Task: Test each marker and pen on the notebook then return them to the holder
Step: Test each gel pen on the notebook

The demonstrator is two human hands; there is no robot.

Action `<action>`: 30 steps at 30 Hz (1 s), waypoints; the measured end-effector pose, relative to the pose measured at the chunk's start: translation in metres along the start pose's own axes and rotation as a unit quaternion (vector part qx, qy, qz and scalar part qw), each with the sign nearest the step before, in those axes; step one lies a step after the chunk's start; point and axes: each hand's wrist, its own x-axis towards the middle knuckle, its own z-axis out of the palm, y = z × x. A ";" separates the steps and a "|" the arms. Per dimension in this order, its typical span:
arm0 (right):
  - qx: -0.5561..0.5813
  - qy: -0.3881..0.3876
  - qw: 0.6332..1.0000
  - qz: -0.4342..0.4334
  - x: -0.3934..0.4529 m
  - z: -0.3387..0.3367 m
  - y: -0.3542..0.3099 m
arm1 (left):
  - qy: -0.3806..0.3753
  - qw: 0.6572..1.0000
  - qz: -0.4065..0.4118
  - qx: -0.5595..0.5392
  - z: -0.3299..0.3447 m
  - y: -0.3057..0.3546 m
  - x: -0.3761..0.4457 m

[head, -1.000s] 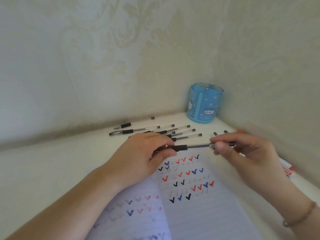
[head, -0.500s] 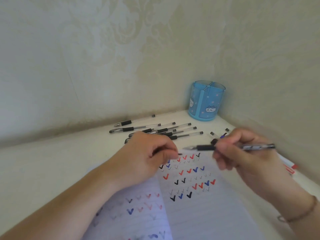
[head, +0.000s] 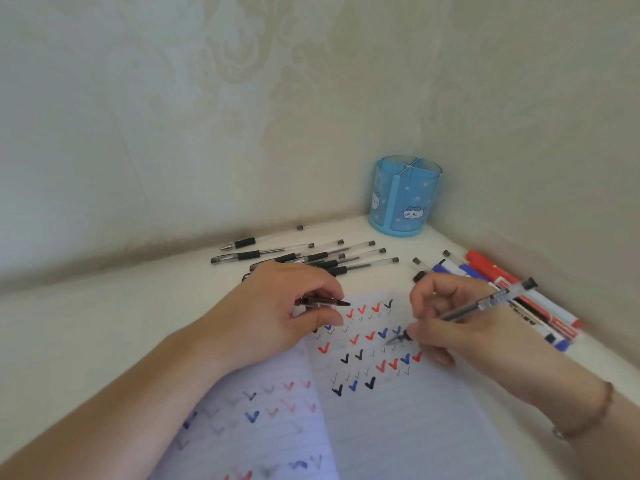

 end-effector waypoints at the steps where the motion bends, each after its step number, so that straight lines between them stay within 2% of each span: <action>1: -0.007 -0.001 1.000 0.006 -0.001 0.000 -0.001 | 0.000 1.000 0.000 0.003 0.000 0.000 0.000; 7: 0.068 0.092 0.993 0.036 -0.002 0.000 0.008 | -0.015 1.000 -0.003 0.016 0.000 0.000 -0.001; 12: 0.033 0.079 0.995 0.056 0.003 0.001 0.015 | -0.020 1.000 -0.001 0.006 0.002 0.001 -0.001; 19: -0.063 0.062 0.996 0.020 0.002 0.000 0.015 | -0.030 1.000 0.005 0.007 0.003 -0.001 -0.001; 26: -0.058 0.046 0.997 0.024 0.003 -0.002 0.016 | -0.032 0.999 0.010 0.019 0.004 -0.002 0.000; 30: -0.055 0.067 0.996 0.026 0.003 -0.001 0.016 | -0.039 0.998 0.020 0.036 0.004 -0.001 -0.001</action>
